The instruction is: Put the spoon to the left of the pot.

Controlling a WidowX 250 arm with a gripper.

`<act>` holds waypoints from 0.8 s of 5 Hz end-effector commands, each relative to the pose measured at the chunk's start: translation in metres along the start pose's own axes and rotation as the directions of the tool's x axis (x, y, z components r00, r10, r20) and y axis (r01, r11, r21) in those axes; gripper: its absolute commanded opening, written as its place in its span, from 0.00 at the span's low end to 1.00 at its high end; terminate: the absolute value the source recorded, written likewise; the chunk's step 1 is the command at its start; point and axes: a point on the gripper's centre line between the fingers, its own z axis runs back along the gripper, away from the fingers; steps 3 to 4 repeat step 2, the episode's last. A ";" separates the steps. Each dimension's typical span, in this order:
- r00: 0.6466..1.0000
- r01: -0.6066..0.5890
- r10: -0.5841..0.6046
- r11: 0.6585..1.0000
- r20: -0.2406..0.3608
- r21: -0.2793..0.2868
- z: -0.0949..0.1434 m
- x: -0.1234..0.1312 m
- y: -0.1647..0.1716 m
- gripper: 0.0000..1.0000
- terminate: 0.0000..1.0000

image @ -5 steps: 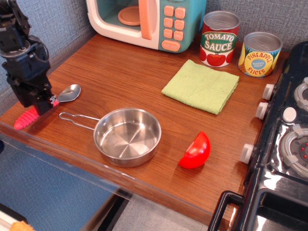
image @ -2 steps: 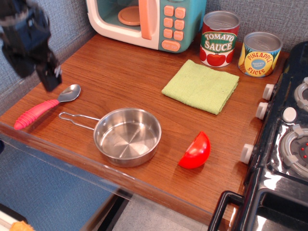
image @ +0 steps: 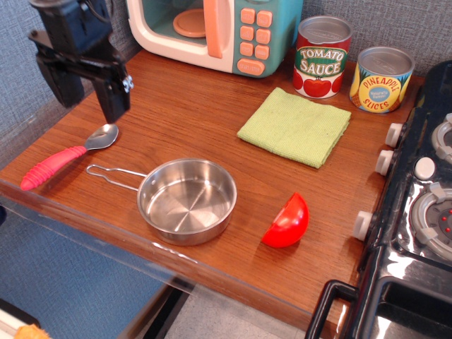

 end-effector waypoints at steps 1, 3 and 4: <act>1.000 0.004 -0.004 1.000 -0.005 0.004 0.003 0.007 -0.007 1.00 0.00; 1.000 0.004 -0.004 1.000 -0.005 0.004 0.003 0.007 -0.007 1.00 1.00; 1.000 0.004 -0.004 1.000 -0.005 0.004 0.003 0.007 -0.007 1.00 1.00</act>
